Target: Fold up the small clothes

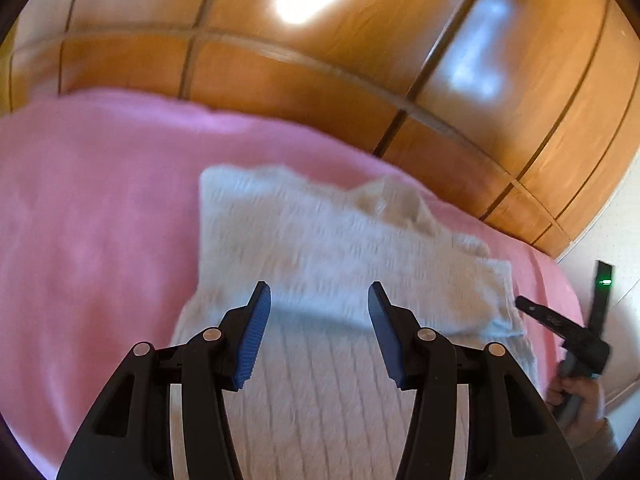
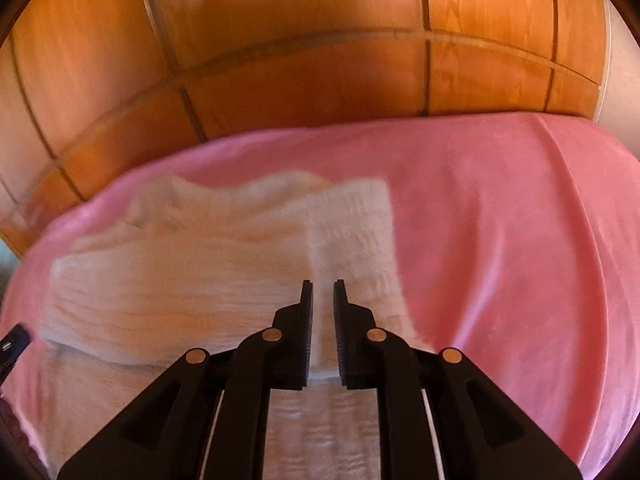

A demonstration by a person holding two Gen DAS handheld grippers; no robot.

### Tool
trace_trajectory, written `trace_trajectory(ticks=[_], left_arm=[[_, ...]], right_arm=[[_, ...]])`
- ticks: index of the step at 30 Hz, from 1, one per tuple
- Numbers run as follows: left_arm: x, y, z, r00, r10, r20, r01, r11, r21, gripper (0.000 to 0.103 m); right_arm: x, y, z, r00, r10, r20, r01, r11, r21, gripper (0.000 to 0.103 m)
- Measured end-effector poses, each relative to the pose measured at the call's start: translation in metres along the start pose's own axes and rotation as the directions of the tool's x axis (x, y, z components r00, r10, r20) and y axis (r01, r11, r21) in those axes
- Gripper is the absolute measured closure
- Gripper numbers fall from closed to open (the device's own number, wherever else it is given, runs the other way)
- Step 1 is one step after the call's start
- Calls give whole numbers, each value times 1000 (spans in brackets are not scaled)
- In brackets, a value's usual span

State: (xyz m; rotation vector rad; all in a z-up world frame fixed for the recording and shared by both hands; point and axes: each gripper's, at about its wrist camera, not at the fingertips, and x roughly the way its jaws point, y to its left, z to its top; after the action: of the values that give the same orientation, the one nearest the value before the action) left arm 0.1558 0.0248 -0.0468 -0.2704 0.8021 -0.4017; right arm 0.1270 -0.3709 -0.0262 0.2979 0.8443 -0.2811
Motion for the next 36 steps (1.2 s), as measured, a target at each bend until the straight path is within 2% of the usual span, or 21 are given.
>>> trace_trajectory(ticks=[2,3,4,6,8,10,12,15,18,19,21,23,26,28,29,30,32,34,36], left_arm=[[12,-2,6,1000,8,-18,-7,999,32,53],[18,-1,6,999,25,-35,-23,999,40,53],[28,3,5,996,40,-75,-38,999,38,53],[49,14,-6,982,13,-188,-13,1000,0,53],[68,16,-24,961,58,-269,-51,998,33,53],[64,7,-34,972,90,-215,-67,991,115,53],[61,5,-32,972,96,-214,-71,990,124,53],[41,11,-16,988,9,-153,-4,999,33,53],[24,7,7,997,-41,-58,41,999,15,53],[27,5,18,997,-51,-51,51,999,11,53],[41,0,27,998,-9,-58,11,999,32,53],[60,0,30,992,13,-128,-9,999,38,53],[49,1,15,983,-54,-178,67,995,68,54],[31,13,-4,982,-14,-188,30,996,84,54],[24,25,-12,979,-1,-203,11,999,48,54],[18,33,-15,980,-2,-201,5,1000,12,54],[1,44,-15,988,-27,-149,21,999,-38,54],[-7,42,-1,995,-51,-87,47,997,-53,54],[0,34,19,995,-93,-46,91,995,-52,54]], right_arm=[[-5,11,1,998,68,11,-67,997,-22,87],[-5,17,0,995,97,9,-97,995,-33,65],[-4,26,-2,993,122,8,-121,991,-57,49],[7,40,-7,990,141,-18,-142,984,-106,49],[29,49,-12,988,135,-80,-145,980,-136,47],[52,45,-16,992,78,-101,-93,984,-151,44],[59,37,-17,991,105,-87,-115,986,-122,42],[58,36,-18,990,125,-72,-133,983,-125,39],[55,33,-22,988,143,-52,-149,981,-123,38],[56,32,-22,988,149,-52,-154,981,-119,38],[55,34,-20,987,153,-49,-158,980,-121,37],[57,33,-21,985,166,-47,-171,979,-113,37],[57,29,-21,981,191,-42,-194,976,-94,37],[56,26,-22,979,200,-38,-203,975,-90,36],[56,26,-22,978,203,-39,-205,975,-89,34],[57,27,-21,978,206,-40,-209,974,-93,33],[58,30,-22,979,202,-41,-205,973,-105,30],[59,31,-21,979,200,-43,-204,973,-108,30],[58,30,-21,978,204,-43,-208,973,-105,30]])
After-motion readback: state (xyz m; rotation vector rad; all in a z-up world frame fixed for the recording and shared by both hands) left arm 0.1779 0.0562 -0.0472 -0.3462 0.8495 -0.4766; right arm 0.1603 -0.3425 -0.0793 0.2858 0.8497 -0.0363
